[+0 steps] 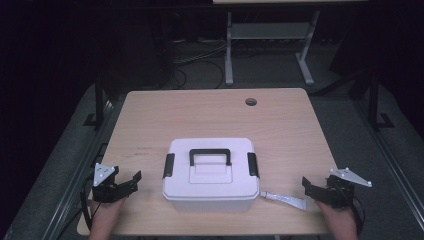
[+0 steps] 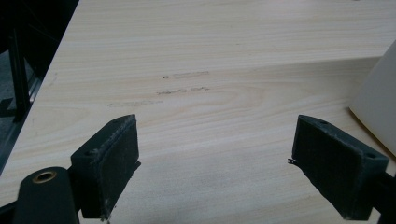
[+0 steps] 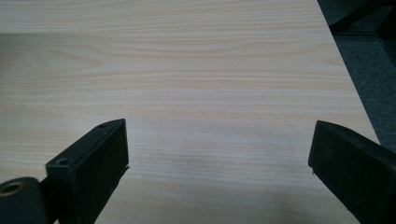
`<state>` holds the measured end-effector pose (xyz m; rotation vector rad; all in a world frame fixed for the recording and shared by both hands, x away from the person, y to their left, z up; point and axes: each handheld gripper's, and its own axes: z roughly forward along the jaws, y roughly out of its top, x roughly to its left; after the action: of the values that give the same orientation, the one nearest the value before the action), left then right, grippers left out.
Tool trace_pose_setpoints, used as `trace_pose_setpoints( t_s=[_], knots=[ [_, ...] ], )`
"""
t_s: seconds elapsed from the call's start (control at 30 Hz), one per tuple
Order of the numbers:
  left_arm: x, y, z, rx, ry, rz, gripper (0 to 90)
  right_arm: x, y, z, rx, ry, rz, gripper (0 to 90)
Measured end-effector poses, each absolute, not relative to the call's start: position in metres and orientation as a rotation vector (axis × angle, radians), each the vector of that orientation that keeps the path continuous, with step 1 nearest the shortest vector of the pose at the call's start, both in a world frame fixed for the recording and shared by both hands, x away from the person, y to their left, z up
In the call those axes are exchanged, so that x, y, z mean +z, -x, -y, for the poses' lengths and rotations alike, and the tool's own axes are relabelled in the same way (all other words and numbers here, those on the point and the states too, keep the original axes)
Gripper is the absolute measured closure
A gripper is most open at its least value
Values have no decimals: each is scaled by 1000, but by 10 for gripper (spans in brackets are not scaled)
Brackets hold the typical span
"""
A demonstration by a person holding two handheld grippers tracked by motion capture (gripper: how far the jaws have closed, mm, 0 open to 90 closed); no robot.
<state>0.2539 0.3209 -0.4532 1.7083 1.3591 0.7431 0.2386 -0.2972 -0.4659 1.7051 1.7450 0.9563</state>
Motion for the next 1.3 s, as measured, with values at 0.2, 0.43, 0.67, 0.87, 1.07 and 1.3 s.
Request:
trace_pose_setpoints(
  t_s=[0.2,0.43,0.67,0.87,1.07,1.3],
  knots=[
    [-454,-254,-322,735,-1711,-1366,139,-466,-239,296,950,-1702,-1753,45],
    [-454,-254,-321,716,-1730,-1353,139,-466,-240,296,947,-1705,-1757,44],
    [-454,-255,-316,670,-1793,-1284,139,-467,-240,296,941,-1706,-1758,45],
    [-454,-254,-311,628,-1838,-1217,139,-467,-240,296,936,-1703,-1762,44],
    [-452,-253,-311,575,-1862,-1149,140,-467,-240,296,931,-1700,-1765,45],
    [-452,-252,-316,484,-1947,-1050,142,-468,-240,296,930,-1700,-1764,45]
  ],
)
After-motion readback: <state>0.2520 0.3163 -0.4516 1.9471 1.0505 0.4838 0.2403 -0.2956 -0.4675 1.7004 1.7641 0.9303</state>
